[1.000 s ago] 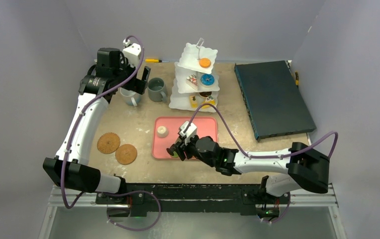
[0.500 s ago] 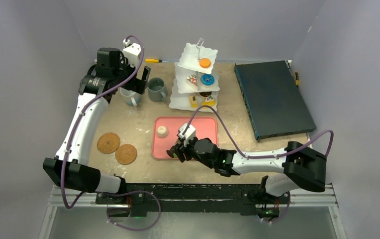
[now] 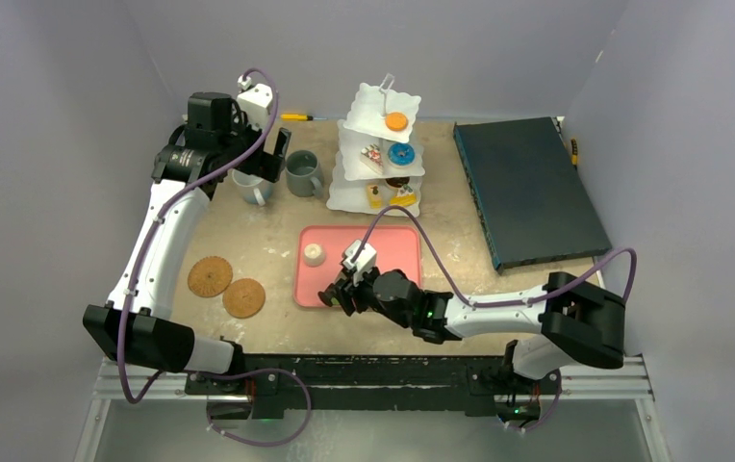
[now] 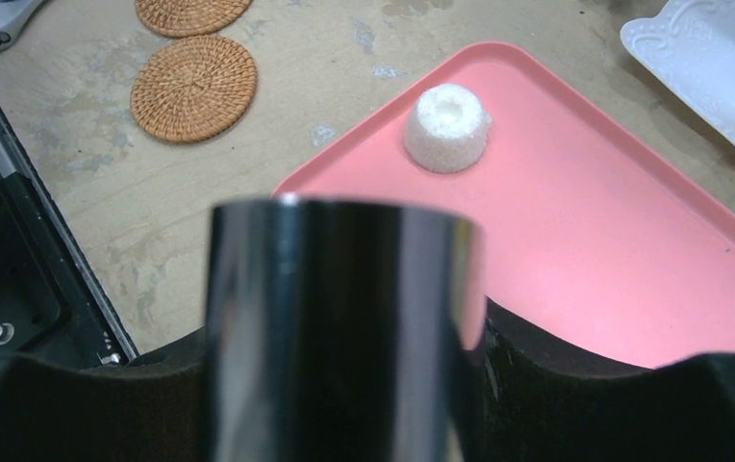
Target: Serve the afternoon tea
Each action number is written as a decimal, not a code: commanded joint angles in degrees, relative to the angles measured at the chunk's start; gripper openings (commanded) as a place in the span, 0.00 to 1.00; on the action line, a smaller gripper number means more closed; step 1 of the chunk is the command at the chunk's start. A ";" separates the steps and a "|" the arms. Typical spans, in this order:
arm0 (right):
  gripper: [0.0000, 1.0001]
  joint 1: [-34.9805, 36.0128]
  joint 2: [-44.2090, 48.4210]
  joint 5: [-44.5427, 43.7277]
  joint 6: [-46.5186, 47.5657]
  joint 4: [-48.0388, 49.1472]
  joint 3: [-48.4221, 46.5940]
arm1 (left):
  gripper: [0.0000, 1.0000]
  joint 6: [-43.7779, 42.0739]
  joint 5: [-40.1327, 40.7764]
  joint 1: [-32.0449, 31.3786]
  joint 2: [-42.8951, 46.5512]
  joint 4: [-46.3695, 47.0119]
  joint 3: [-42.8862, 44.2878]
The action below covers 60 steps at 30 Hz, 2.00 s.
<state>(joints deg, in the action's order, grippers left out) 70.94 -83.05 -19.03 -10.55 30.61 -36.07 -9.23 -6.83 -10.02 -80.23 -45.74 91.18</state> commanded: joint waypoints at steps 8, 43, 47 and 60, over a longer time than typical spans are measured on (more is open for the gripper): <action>0.56 0.46 -1.04 -4.29 -1.66 -0.20 1.90 | 0.96 -0.74 -0.27 0.62 1.49 0.56 1.20; 0.52 -2.52 -4.13 -6.20 6.23 1.45 -3.97 | 0.96 -0.71 -0.16 0.55 1.16 0.92 1.22; 0.52 -2.52 -4.38 -6.67 6.29 3.36 -3.16 | 0.96 -1.02 -0.03 0.61 1.33 0.95 1.20; 0.47 -4.95 -1.24 -7.18 11.64 4.36 -8.42 | 0.96 -1.09 0.11 0.60 1.30 0.56 2.01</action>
<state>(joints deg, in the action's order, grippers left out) 67.88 -88.40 -24.99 -2.94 34.22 -38.94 -9.65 -6.83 -9.82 -80.23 -45.74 91.18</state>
